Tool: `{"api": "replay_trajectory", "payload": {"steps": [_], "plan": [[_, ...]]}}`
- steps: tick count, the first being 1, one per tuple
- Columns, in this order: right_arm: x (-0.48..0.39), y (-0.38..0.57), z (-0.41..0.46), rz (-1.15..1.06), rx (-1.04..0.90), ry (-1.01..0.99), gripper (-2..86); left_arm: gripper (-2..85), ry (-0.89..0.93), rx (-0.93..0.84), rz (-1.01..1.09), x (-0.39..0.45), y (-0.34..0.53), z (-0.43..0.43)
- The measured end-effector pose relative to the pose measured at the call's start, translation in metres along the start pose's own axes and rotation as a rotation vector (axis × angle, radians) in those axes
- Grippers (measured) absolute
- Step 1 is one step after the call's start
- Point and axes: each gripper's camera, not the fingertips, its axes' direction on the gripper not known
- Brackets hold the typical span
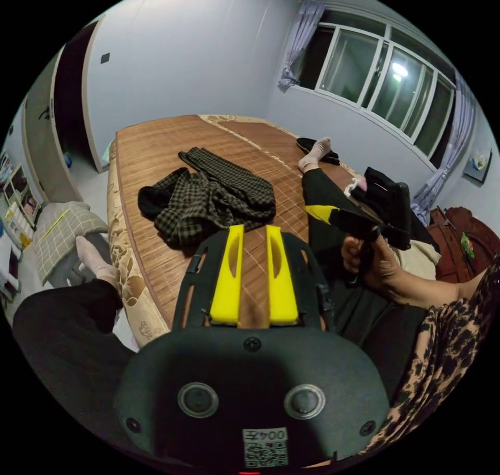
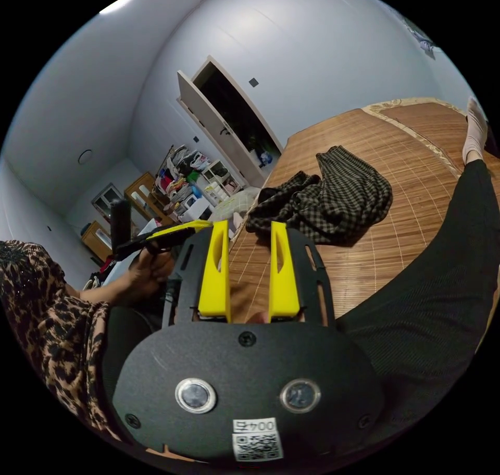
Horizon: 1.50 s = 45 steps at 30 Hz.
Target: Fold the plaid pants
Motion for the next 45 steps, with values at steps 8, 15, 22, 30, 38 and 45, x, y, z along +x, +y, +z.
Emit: {"api": "replay_trajectory", "payload": {"steps": [8, 15, 22, 30, 38, 45], "plan": [[0.003, -0.007, 0.008, 0.003, -0.026, 0.004, 12.0, 11.3, -0.034, -0.076, -0.298, -0.143, -0.060, 0.043], [0.004, -0.013, 0.015, -0.006, -0.042, 0.016, 11.9, 10.0, -0.020, -0.203, -0.440, -0.229, -0.098, 0.105], [0.009, -0.024, 0.018, 0.019, -0.072, -0.016, 12.1, 2.0, 0.044, -0.017, -0.259, -0.203, -0.121, 0.062], [0.024, -0.034, 0.013, 0.125, -0.081, -0.096, 12.4, 7.4, -0.120, -0.120, -0.284, -0.239, -0.112, 0.068], [0.020, -0.041, 0.020, 0.121, -0.118, -0.038, 12.5, 3.7, -0.003, -0.063, -0.406, -0.309, -0.144, 0.086], [0.028, -0.050, 0.017, 0.208, -0.090, -0.066, 12.5, 1.9, 0.177, 0.036, 0.080, -0.189, -0.172, 0.008]]}}
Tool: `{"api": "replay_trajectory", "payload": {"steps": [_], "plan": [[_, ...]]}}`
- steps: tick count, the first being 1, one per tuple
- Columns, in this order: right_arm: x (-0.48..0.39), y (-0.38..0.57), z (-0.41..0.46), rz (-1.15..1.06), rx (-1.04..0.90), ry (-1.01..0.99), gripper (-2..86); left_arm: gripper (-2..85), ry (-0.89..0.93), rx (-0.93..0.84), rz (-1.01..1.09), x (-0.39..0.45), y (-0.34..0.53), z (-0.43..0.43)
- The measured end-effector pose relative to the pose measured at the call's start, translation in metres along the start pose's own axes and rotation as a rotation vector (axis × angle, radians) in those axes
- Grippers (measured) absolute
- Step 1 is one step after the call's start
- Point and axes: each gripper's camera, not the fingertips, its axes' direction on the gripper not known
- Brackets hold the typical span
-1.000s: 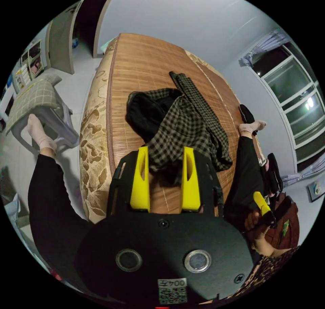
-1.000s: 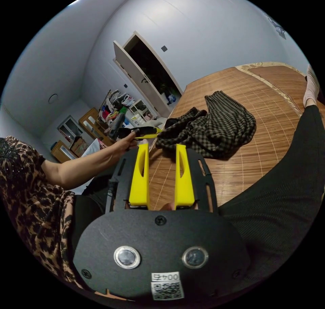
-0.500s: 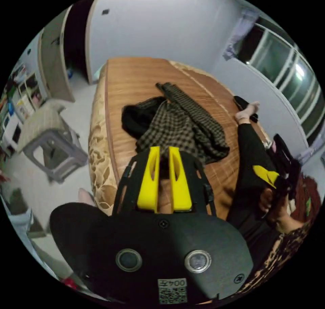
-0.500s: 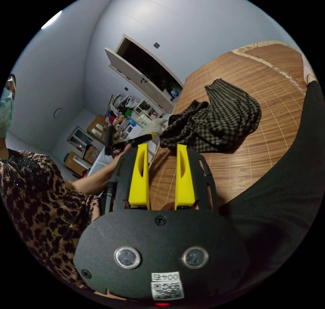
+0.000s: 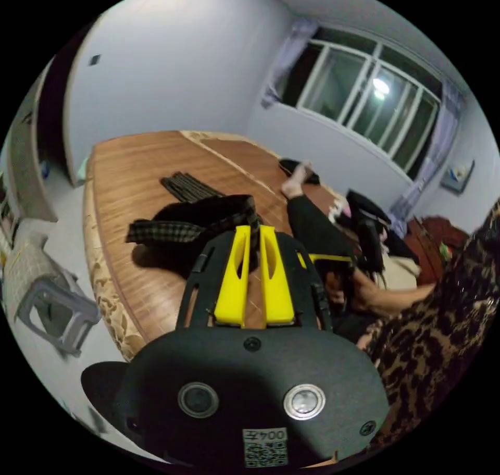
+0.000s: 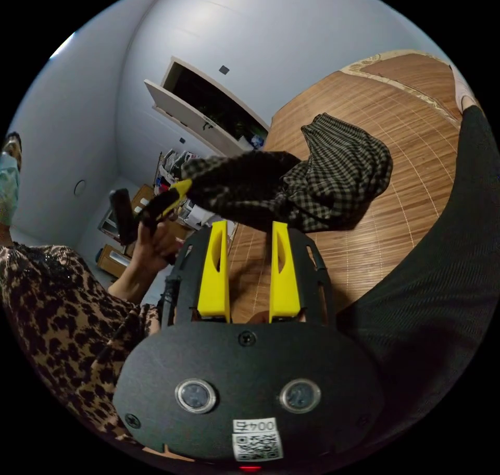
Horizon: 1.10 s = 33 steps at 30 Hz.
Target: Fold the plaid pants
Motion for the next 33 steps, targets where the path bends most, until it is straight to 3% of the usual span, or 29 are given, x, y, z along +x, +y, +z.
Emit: {"api": "replay_trajectory", "payload": {"steps": [2, 6, 9, 14, 20, 25, 28, 33], "plan": [[0.000, -0.002, -0.005, 0.032, 0.012, -0.007, 12.5, 1.7, 0.099, -0.223, 0.051, 0.007, 0.022, 0.047], [-0.003, -0.003, -0.008, 0.060, 0.009, 0.013, 12.4, 1.8, 0.179, -0.347, -0.067, -0.019, 0.065, 0.082], [-0.011, -0.006, 0.000, 0.044, -0.030, 0.052, 12.4, 2.3, 0.149, -0.270, -0.186, -0.063, 0.064, 0.065], [-0.034, -0.018, 0.040, -0.042, -0.167, 0.149, 12.6, 5.3, -0.145, -0.180, -0.346, -0.159, 0.067, 0.026], [-0.056, -0.020, 0.089, -0.175, -0.281, 0.305, 16.2, 8.9, -0.034, -0.120, -0.661, -0.252, 0.090, 0.031], [-0.059, -0.023, 0.116, -0.206, -0.359, 0.370, 14.2, 9.1, -0.036, -0.178, -0.621, -0.255, 0.088, 0.047], [-0.057, -0.030, 0.120, -0.192, -0.382, 0.450, 4.6, 8.6, -0.038, -0.168, -0.600, -0.253, 0.090, 0.048], [-0.077, -0.059, 0.025, -0.133, -0.090, 0.468, 0.4, 7.9, -0.042, -0.122, -0.549, -0.241, 0.093, 0.042]]}}
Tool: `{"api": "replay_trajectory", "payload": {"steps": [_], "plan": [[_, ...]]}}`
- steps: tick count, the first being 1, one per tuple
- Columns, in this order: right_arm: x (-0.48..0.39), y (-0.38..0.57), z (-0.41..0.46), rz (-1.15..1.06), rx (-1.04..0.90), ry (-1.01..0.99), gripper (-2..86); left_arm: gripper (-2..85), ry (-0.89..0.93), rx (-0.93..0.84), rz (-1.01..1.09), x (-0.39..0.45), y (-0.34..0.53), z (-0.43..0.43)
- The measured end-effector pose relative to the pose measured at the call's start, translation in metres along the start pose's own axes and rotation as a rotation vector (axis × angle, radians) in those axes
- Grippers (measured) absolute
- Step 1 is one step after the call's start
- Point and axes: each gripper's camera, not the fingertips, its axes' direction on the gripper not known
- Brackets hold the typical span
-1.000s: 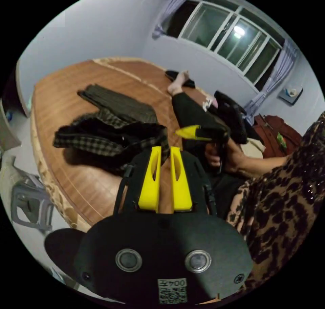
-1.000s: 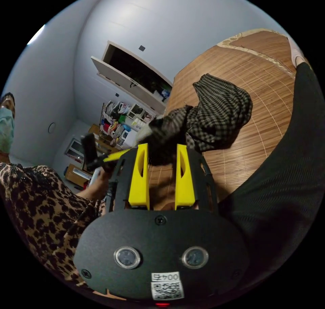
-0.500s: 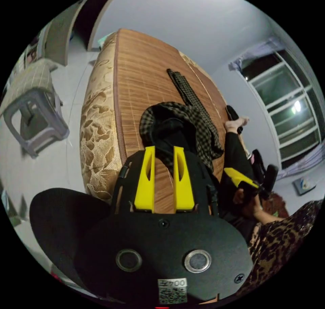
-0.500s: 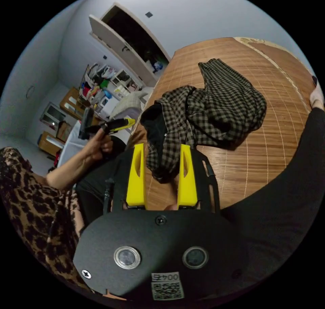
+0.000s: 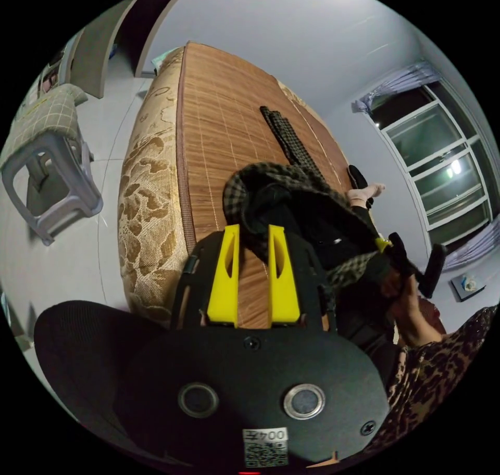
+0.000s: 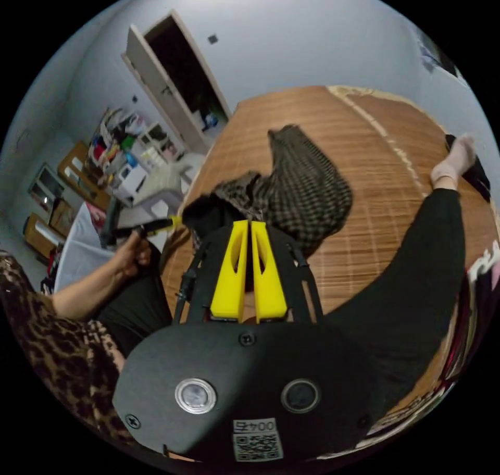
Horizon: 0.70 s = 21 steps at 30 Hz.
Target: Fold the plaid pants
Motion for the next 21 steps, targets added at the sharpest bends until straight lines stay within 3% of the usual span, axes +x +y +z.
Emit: {"api": "replay_trajectory", "payload": {"steps": [4, 7, 11, 21], "plan": [[0.055, 0.020, -0.098, 0.167, 0.152, 0.078, -0.1, 7.9, -0.015, -0.021, 0.122, 0.023, 0.007, 0.010], [0.098, 0.055, -0.123, 0.313, 0.140, 0.162, -0.1, 7.8, 0.029, -0.060, 0.241, 0.047, 0.014, 0.025], [0.130, 0.096, -0.128, 0.471, 0.232, 0.044, -0.1, 7.7, 0.090, -0.132, 0.385, 0.084, 0.029, 0.048], [0.137, 0.086, -0.132, 0.475, 0.172, 0.028, 0.0, 8.9, 0.153, -0.250, 0.659, 0.199, 0.086, 0.106]]}}
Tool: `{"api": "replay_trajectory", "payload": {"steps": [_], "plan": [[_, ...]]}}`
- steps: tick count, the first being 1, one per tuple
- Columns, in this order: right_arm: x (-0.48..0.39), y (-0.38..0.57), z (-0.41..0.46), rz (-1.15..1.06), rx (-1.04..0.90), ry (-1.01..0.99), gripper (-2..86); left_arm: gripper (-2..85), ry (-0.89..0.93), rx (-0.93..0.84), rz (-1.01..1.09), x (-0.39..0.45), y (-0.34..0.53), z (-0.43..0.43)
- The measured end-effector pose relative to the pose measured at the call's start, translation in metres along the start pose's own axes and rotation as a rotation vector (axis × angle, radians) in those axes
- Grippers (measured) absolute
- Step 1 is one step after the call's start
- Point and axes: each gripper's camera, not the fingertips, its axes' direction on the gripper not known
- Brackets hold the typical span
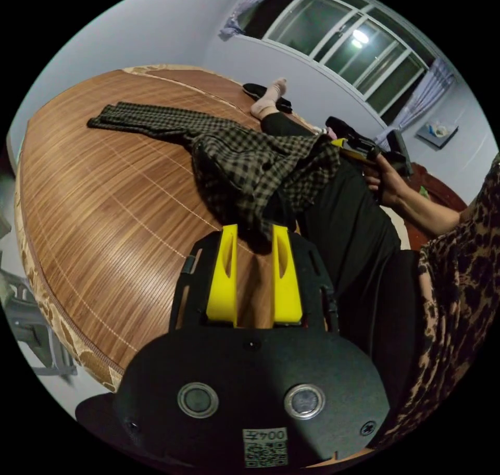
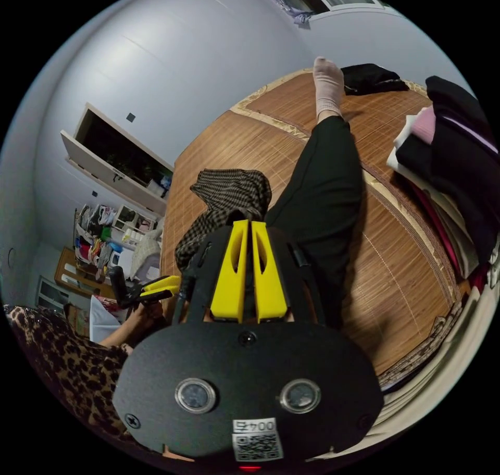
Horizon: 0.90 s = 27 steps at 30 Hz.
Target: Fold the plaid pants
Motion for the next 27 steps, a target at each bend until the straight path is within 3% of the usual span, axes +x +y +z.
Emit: {"api": "replay_trajectory", "payload": {"steps": [6, 13, 21, 27], "plan": [[-0.003, 0.000, -0.008, -0.013, -0.001, 0.016, 0.0, 8.2, 0.132, -0.032, -0.076, 0.012, -0.018, 0.047], [-0.010, -0.002, -0.014, -0.038, -0.024, 0.036, 0.1, 3.1, 0.009, -0.063, -0.145, 0.055, -0.029, 0.062], [-0.034, 0.002, -0.028, -0.137, -0.046, 0.028, -0.3, 1.8, -0.061, 0.105, -0.325, 0.086, -0.023, -0.028], [-0.093, -0.007, -0.053, -0.191, -0.011, -0.238, -0.3, 1.8, -0.181, 0.265, -0.297, 0.174, -0.017, -0.131]]}}
